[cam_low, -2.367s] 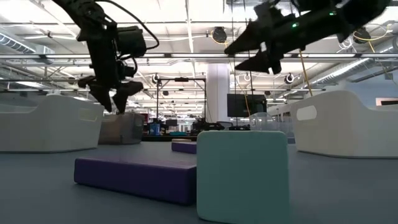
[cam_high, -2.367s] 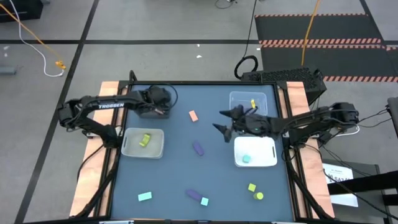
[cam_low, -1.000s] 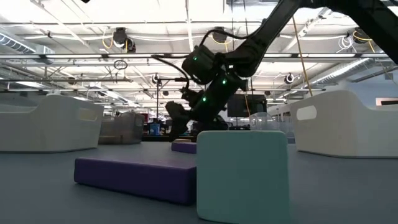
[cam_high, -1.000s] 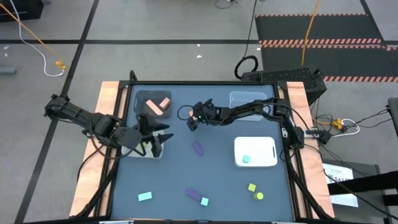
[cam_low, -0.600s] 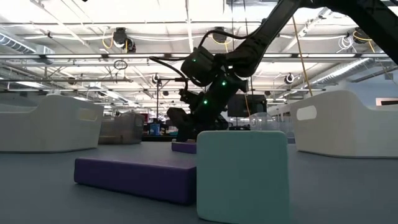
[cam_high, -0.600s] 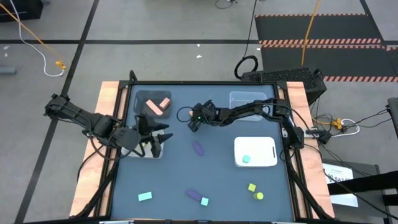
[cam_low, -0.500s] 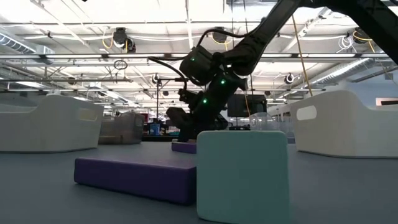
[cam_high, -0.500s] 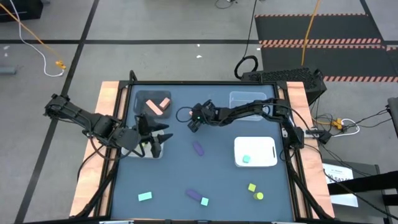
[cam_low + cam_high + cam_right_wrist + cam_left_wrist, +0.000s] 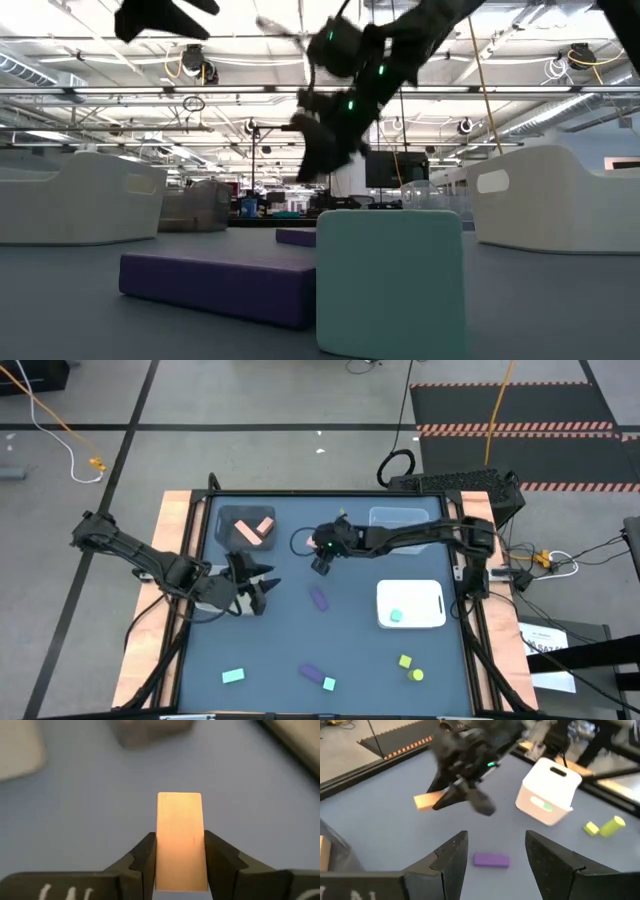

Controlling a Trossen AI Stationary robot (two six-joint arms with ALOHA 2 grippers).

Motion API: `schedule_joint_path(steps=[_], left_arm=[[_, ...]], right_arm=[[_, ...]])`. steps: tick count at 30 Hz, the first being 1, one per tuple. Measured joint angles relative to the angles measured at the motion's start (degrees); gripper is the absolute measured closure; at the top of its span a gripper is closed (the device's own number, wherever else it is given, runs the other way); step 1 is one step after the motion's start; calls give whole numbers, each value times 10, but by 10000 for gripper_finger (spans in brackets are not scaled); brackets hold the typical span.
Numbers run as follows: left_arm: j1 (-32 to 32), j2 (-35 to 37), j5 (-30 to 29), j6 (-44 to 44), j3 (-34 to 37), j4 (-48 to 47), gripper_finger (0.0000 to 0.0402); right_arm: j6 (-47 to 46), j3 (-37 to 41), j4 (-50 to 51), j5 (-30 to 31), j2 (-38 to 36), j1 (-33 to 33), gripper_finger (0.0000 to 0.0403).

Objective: Sort & place blocks by color
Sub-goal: Put the brown block into the black bin

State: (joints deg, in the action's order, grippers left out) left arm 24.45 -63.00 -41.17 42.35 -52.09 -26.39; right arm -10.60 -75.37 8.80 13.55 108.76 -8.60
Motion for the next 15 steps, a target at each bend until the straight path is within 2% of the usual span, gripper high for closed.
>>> schedule_joint_path(steps=[3, 10, 15], left_arm=[[-9, 0, -10, 0, 44, 79, 204], [-37, 0, -37, 1, 113, 243, 204], [-53, 0, -37, 2, 128, 292, 204]], right_arm=[[48, 0, 1, 5, -34, 28, 290], [163, 0, -14, 110, -90, 104, 290], [232, 0, -55, 148, -97, 142, 290]])
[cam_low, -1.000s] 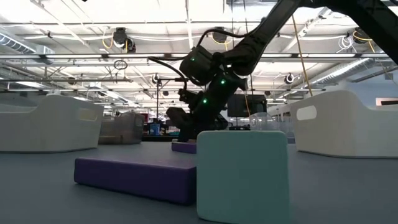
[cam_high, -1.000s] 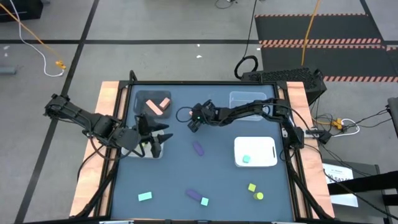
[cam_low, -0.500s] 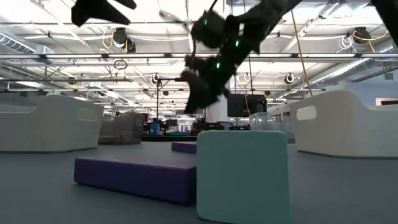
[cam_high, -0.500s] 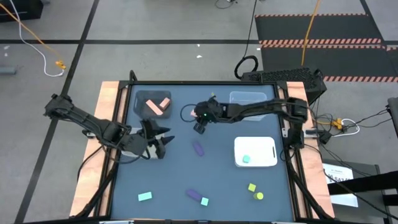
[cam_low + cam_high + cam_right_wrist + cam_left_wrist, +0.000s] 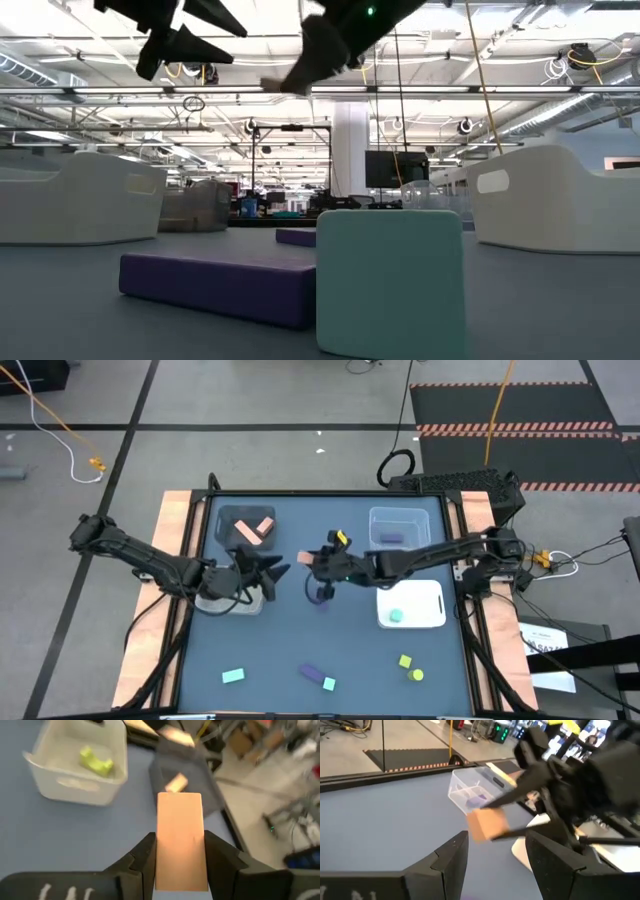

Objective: Sort & place blocks by color
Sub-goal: Put the brown block into the black bin

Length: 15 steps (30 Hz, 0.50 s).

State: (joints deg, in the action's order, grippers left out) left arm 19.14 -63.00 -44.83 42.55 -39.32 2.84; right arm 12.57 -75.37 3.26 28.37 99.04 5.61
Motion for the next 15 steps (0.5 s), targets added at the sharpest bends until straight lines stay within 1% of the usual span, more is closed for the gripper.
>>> schedule_joint_path(steps=[6, 10, 12, 15], left_arm=[[-3, 0, 17, 1, 0, 19, 204], [-3, 0, 42, 5, 0, 35, 204], [-3, -4, 57, -3, 0, 55, 204], [-3, -17, 60, -31, 0, 92, 204]], right_arm=[[60, 0, -84, 1, 0, 28, 290], [88, 0, -129, 1, 0, 36, 290], [97, 0, -139, 1, 0, 36, 290], [105, 0, -146, 1, 0, 36, 290]])
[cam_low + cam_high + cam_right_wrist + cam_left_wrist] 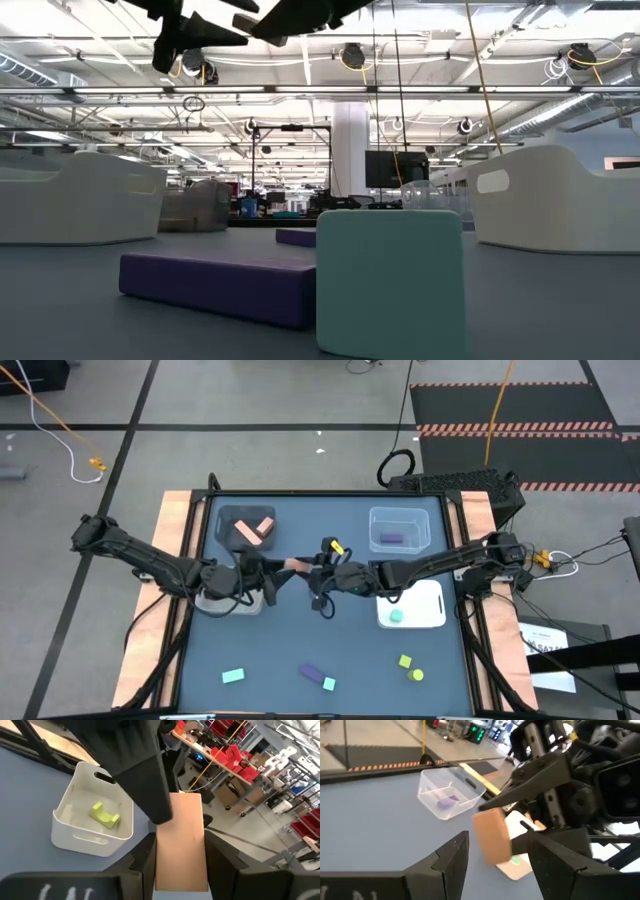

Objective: Sort & place blocks by color
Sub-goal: Put the brown block into the black bin

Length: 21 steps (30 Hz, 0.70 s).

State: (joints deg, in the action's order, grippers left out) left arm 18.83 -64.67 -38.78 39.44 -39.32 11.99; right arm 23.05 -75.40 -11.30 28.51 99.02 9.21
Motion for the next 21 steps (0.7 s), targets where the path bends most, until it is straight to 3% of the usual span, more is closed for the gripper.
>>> schedule_joint_path(steps=[4, 9, 11, 17, 21], left_arm=[[-3, -23, 3, -22, -1, 39, 233], [-5, -37, -4, -38, 0, 67, 337], [-5, -36, -5, -44, 0, 72, 339], [-3, -36, 4, -103, -1, 108, 341], [-5, -36, 0, -157, -2, 150, 341]], right_arm=[[10, 0, -1, 0, 0, 1, 290], [27, 0, 8, 14, -1, 3, 290], [27, -2, 11, 16, -1, 6, 285], [0, 0, 84, 100, -6, 34, 170], [-87, 0, 189, 150, -29, 54, 117]])
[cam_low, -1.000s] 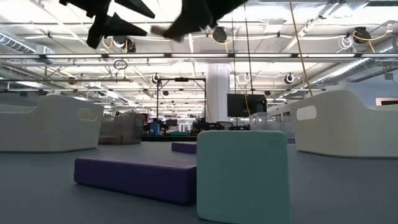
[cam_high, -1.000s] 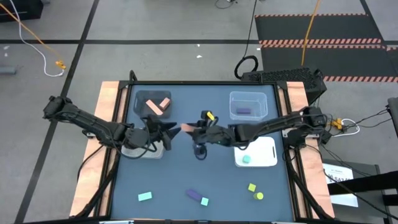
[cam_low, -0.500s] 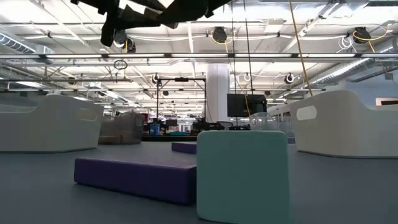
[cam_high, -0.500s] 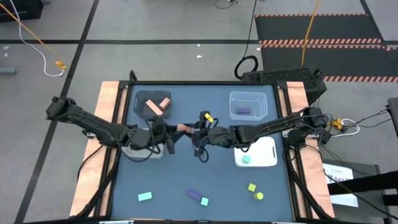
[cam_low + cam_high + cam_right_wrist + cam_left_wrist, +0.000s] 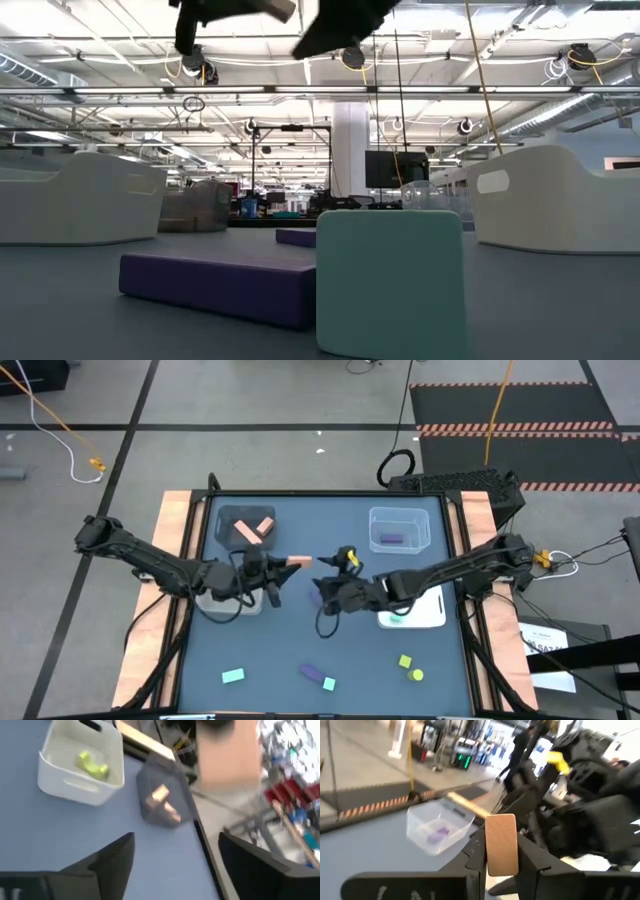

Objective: Sort & place blocks by color
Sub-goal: Put the brown block into the black bin

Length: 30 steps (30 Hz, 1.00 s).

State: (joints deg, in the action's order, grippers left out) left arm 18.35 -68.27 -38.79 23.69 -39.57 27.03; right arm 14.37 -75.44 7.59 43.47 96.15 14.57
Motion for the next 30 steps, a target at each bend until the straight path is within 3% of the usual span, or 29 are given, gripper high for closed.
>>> schedule_joint_path(steps=[3, 9, 14, 17, 19, 23, 26, 30], left_arm=[[1, 0, 15, -74, -4, 68, 341], [5, 1, 124, -231, -5, 233, 341], [4, 1, 203, -249, -5, 253, 341], [5, 1, 211, -249, -5, 237, 341], [4, 1, 179, -249, -5, 212, 341], [-5, 7, 59, -234, -5, 122, 341], [-28, 5, -21, -170, -5, 2, 341], [-81, 6, -61, -50, -5, -152, 333]], right_arm=[[-99, 0, 98, 0, -16, 7, 104], [-275, 0, 236, -1, -25, 13, 110], [-356, 19, 269, -1, -26, 21, 121], [-376, 44, 265, -1, -26, 26, 122], [-391, 66, 247, -1, -26, 28, 122], [-407, 102, 201, -1, -26, 28, 122], [-406, 128, 144, -3, -26, 28, 122], [-389, 162, 35, -10, -26, 28, 122]])
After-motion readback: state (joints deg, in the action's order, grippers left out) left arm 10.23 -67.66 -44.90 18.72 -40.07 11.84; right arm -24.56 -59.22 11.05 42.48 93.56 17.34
